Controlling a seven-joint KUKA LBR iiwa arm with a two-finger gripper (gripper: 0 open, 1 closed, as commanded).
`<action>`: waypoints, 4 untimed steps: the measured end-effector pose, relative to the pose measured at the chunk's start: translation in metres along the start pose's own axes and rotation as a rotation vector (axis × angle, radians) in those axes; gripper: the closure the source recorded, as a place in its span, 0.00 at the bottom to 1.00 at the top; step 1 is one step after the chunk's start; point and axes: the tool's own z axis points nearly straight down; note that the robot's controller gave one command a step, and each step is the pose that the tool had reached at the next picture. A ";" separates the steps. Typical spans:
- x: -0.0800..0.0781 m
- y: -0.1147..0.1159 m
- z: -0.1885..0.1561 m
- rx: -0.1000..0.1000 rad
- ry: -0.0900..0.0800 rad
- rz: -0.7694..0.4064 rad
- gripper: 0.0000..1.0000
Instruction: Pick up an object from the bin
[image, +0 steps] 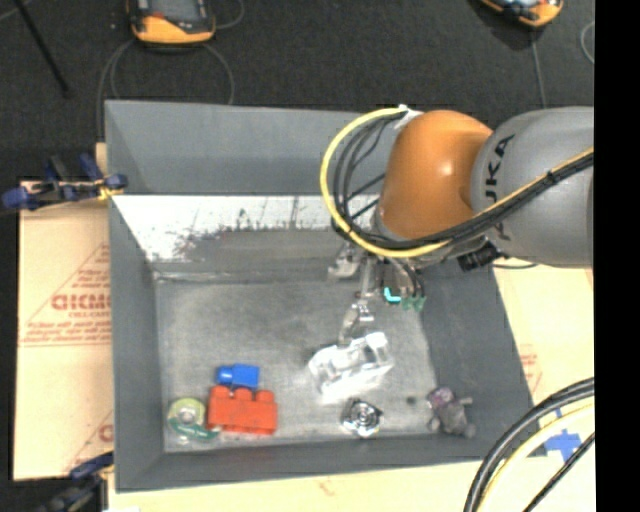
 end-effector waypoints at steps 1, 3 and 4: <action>0.017 -0.010 0.045 0.000 -0.016 -0.277 0.00; 0.037 -0.037 0.048 0.002 -0.006 -0.822 0.00; 0.025 -0.039 0.098 0.004 -0.005 -1.029 0.00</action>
Offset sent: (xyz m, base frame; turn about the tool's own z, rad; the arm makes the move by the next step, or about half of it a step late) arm -0.0416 -0.0219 -0.1041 -0.4865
